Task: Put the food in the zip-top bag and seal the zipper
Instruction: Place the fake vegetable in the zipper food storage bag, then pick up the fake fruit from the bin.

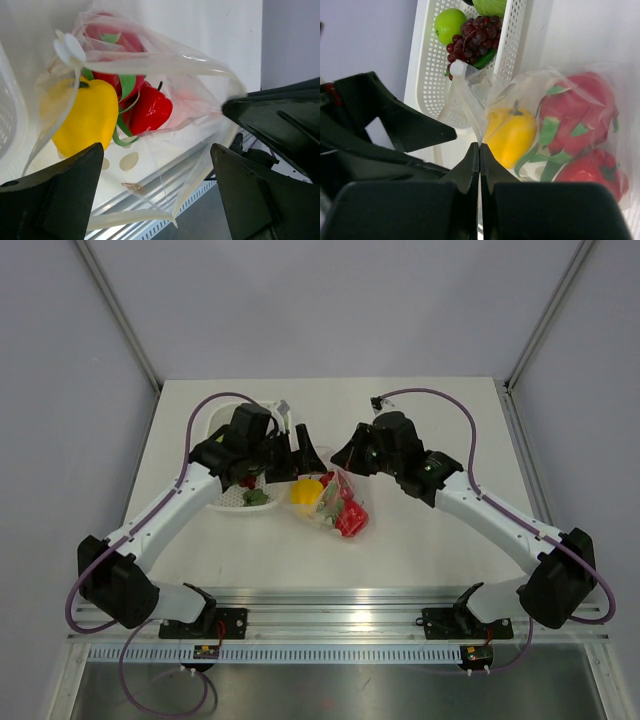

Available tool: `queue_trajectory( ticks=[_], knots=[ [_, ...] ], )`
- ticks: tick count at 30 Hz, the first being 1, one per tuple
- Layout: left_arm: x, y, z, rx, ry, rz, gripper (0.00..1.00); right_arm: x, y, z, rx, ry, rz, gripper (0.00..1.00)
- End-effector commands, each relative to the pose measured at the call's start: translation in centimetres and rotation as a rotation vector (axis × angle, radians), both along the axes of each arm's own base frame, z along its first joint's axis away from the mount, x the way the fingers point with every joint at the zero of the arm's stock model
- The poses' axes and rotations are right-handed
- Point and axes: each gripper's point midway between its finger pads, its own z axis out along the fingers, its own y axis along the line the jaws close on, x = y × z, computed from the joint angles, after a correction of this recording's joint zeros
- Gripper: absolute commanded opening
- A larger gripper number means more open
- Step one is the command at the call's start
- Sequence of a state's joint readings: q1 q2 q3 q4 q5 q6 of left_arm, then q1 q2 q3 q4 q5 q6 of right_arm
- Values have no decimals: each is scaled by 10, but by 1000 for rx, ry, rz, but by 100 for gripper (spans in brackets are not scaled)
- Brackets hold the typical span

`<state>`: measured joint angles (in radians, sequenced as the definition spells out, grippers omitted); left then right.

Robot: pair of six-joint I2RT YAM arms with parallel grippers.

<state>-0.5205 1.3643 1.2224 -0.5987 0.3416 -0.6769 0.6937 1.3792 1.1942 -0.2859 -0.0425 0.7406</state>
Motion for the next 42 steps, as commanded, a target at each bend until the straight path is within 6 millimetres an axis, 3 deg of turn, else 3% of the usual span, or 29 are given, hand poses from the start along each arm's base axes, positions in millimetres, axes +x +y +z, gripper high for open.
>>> queue_trajectory(
  ticks=[1, 5, 8, 11, 14, 18, 19, 21, 26, 30, 35, 42],
  knots=[
    [-5, -3, 66, -68, -172, -64, 90, -2, -3, 20, 29, -56, -18, 0],
    [-10, 17, 109, -62, -307, -31, 86, -5, -7, 22, 23, -66, -18, 0],
    [0, 42, 118, -43, -340, 42, 85, -10, -12, 24, 14, -77, -12, 0],
    [21, 78, 102, 42, -323, 150, 84, -16, -26, 26, -8, -95, -40, 0],
    [42, 110, 73, 238, -320, 238, 85, -23, -40, 27, -19, -110, -68, 0],
    [71, 151, 35, 530, -284, 323, 85, -25, -43, 27, -31, -107, -69, 0],
    [80, 154, 15, 588, -242, 317, 85, -25, -43, 26, -32, -104, -66, 0],
    [92, 171, 1, 703, -223, 348, 83, -26, -41, 24, -33, -97, -61, 0],
    [116, 180, -43, 829, -133, 362, 85, -26, -40, 22, -29, -92, -57, 0],
    [141, 176, -54, 834, -123, 383, 86, -25, -37, 21, -26, -88, -46, 0],
    [164, 175, -76, 856, -95, 343, 73, -27, -38, 23, -28, -89, -45, 0],
    [171, 181, -111, 906, -34, 331, 62, -27, -35, 25, -17, -91, -37, 0]
  ],
)
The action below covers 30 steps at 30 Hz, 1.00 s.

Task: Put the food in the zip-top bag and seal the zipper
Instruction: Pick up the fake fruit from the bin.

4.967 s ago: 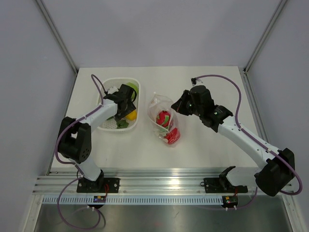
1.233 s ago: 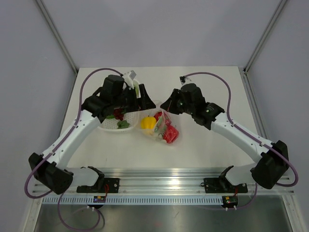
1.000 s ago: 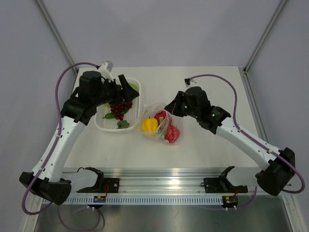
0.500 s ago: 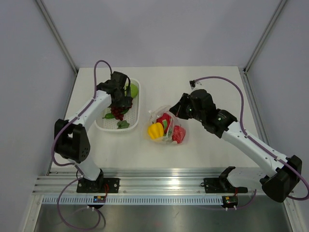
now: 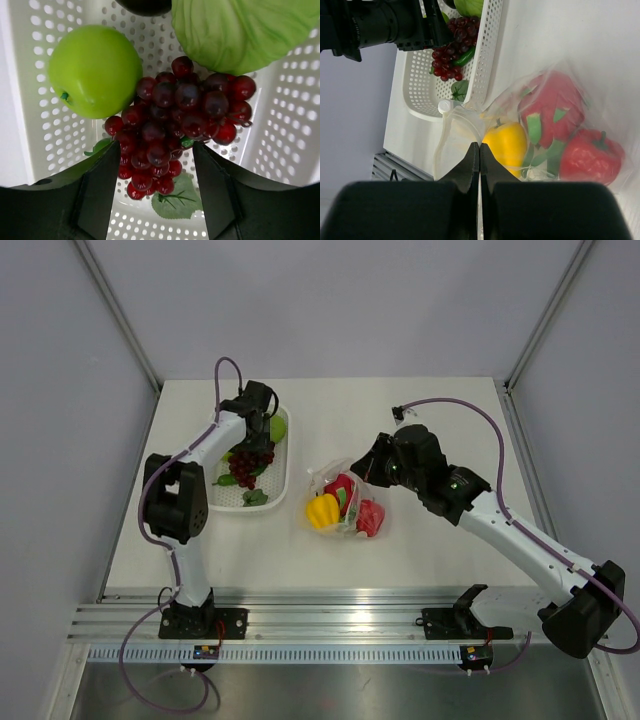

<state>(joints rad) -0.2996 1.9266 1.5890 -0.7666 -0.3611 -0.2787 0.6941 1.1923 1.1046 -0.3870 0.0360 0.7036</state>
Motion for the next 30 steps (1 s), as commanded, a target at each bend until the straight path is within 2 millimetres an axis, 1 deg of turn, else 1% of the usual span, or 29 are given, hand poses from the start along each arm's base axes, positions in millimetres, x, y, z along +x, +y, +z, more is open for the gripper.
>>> queue_trajectory(
  ticks=[1, 4, 5, 6, 7, 9, 10, 13, 14, 15, 17, 18, 19, 21, 22, 25, 26, 28, 29, 30],
  knots=[
    [13, 5, 0, 32, -25, 11, 62, 1, 7, 17, 34, -52, 19, 0],
    [10, 4, -8, 22, -14, 12, 64, 2, 8, 18, 37, -52, 20, 0],
    [9, 5, -10, 21, -8, 15, 61, 2, 8, 18, 36, -52, 19, 0],
    [6, 5, -13, 19, -1, 24, 57, 2, 8, 18, 39, -52, 19, 0],
    [6, 5, -12, 16, -2, 28, 45, 2, 8, 18, 38, -51, 18, 0],
    [2, 3, -10, -3, -9, 34, 33, 2, 8, 16, 35, -49, 17, 0],
    [2, 3, -7, -13, -16, 37, 24, 2, 8, 17, 36, -50, 17, 0],
    [-4, 1, 2, -46, -41, 47, 21, 3, 8, 16, 37, -48, 14, 0],
    [-7, 1, 4, -50, -43, 50, 14, 3, 8, 16, 37, -48, 15, 0],
    [-9, 1, 12, -61, -60, 60, 13, 3, 9, 16, 37, -46, 17, 0],
    [-14, 3, 18, -65, -69, 71, 3, 4, 9, 15, 37, -44, 16, 0],
    [-17, 4, 22, -69, -75, 80, 0, 4, 10, 15, 39, -42, 18, 0],
    [-19, 4, 33, -79, -98, 81, 0, 4, 10, 15, 40, -43, 18, 0],
    [-23, 4, 44, -96, -121, 85, 0, 4, 12, 15, 43, -41, 22, 0],
    [-25, 4, 58, -115, -155, 81, 0, 4, 11, 14, 41, -39, 20, 0],
    [-32, 1, 73, -147, -182, 74, 0, 5, 13, 12, 41, -35, 20, 0],
    [-35, 1, 85, -163, -206, 66, 0, 5, 13, 13, 44, -36, 20, 0],
    [-37, 0, 96, -179, -229, 57, 0, 5, 14, 12, 47, -34, 21, 0],
    [-39, -1, 107, -193, -252, 53, 0, 6, 14, 12, 46, -35, 22, 0],
    [-40, -1, 113, -196, -260, 49, 0, 7, 15, 13, 49, -34, 22, 0]
  ],
)
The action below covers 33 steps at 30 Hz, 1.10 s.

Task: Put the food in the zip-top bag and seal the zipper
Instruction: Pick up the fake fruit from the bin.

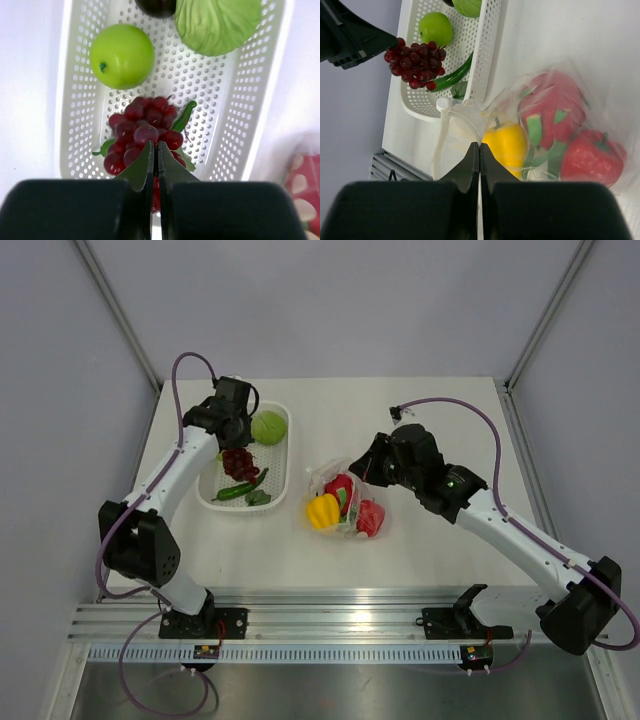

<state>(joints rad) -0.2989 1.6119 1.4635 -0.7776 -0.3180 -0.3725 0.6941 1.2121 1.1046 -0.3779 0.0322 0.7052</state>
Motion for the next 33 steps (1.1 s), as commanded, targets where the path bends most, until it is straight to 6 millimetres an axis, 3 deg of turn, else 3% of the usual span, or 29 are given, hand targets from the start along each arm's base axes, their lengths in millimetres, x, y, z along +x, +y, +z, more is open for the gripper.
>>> queue_trajectory(
  ticks=[1, 10, 19, 27, 33],
  knots=[
    [-3, -3, 39, -57, -92, -9, 0, 4, 12, 17, 52, -44, 22, 0],
    [-17, -11, 104, -133, -209, -78, 0, 14, 23, 12, 55, -31, 26, 0],
    [-23, -21, 133, -191, -251, -134, 0, 32, 47, 6, 74, -9, 53, 0],
    [-46, -54, 184, -366, -334, -291, 0, 43, 61, 11, 88, -10, 71, 0],
    [-65, -75, 204, -478, -356, -394, 0, 50, 69, 4, 94, 4, 71, 0]
  ],
)
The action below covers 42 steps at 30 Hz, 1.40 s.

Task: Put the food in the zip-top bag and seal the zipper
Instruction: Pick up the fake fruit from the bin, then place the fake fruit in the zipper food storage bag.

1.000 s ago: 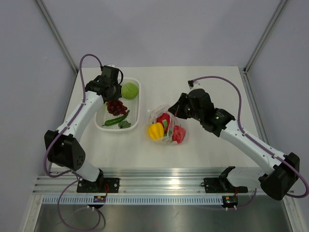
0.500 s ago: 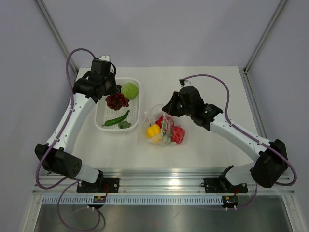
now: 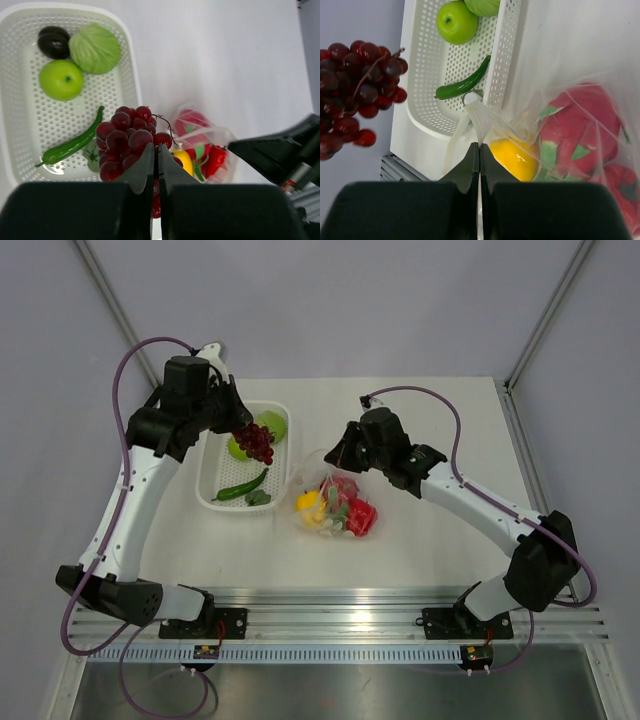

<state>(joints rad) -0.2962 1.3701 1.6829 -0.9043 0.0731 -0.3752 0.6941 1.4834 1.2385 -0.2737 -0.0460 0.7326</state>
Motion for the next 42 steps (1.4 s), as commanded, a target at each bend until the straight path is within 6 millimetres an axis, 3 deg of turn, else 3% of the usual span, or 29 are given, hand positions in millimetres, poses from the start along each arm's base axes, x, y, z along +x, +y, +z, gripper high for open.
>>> queue_trajectory(
  ticks=[1, 6, 11, 15, 23, 35, 42],
  knots=[
    [-18, -22, 54, -138, -127, -122, 0, 10, 18, 28, 72, -59, 15, 0],
    [-39, -44, 62, -247, -124, -244, 0, 14, 26, 28, 92, -53, 31, 0],
    [-53, -68, 56, -374, -90, -370, 0, 13, 30, 31, 113, -53, 42, 0],
    [-56, -79, 24, -420, 0, -416, 0, 11, 30, 39, 129, -62, 45, 0],
    [-65, -93, -4, -451, 66, -473, 0, 7, 25, 43, 131, -71, 40, 0],
    [-53, -112, -49, -448, 171, -493, 0, -4, 21, 49, 153, -78, 62, 0],
    [-40, -127, -59, -469, 203, -503, 0, -13, 19, 57, 165, -88, 82, 0]
  ],
)
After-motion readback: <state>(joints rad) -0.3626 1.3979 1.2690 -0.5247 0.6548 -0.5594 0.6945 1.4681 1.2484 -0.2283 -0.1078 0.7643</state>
